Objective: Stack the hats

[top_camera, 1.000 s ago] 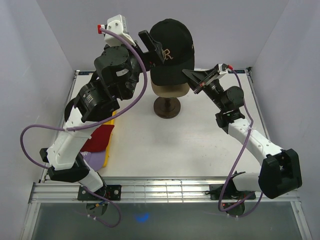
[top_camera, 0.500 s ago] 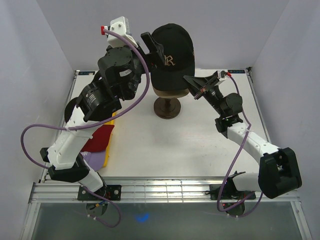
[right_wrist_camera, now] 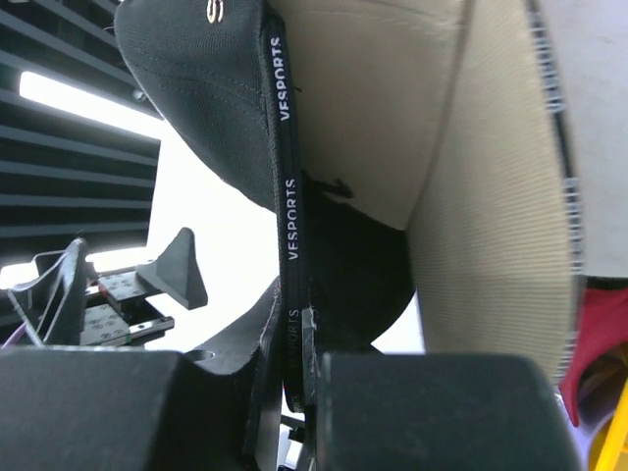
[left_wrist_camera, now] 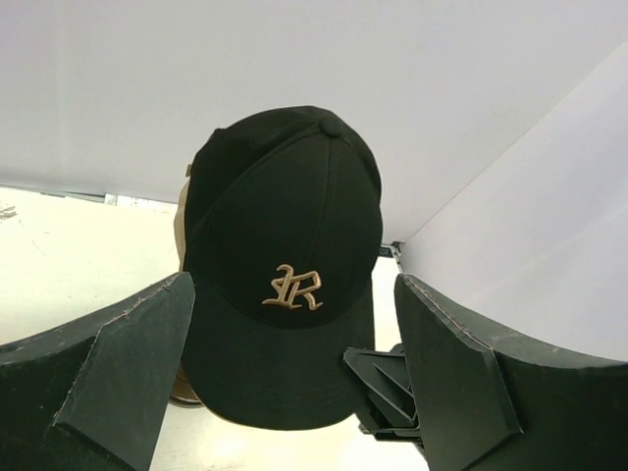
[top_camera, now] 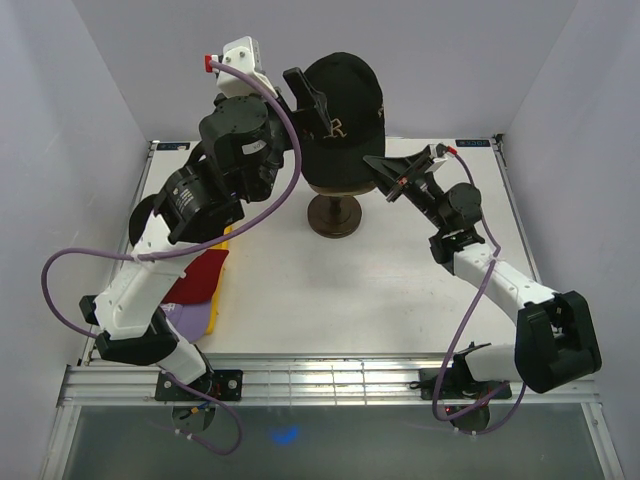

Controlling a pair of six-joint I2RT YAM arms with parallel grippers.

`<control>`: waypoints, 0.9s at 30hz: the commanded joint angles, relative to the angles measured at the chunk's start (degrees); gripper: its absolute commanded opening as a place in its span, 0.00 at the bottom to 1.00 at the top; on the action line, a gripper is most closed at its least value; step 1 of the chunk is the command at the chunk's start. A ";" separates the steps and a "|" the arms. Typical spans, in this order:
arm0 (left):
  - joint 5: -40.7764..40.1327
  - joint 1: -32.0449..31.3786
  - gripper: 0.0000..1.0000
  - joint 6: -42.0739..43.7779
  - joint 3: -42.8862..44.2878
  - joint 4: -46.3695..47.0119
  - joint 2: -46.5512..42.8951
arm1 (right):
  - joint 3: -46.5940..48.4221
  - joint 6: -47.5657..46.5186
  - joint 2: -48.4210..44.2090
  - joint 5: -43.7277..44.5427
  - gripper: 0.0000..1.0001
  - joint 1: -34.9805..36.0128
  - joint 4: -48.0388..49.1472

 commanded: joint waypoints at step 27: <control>-1.44 -0.19 0.94 -0.43 -1.91 -0.36 -3.51 | -4.05 9.08 0.12 -5.72 0.08 -5.08 -7.61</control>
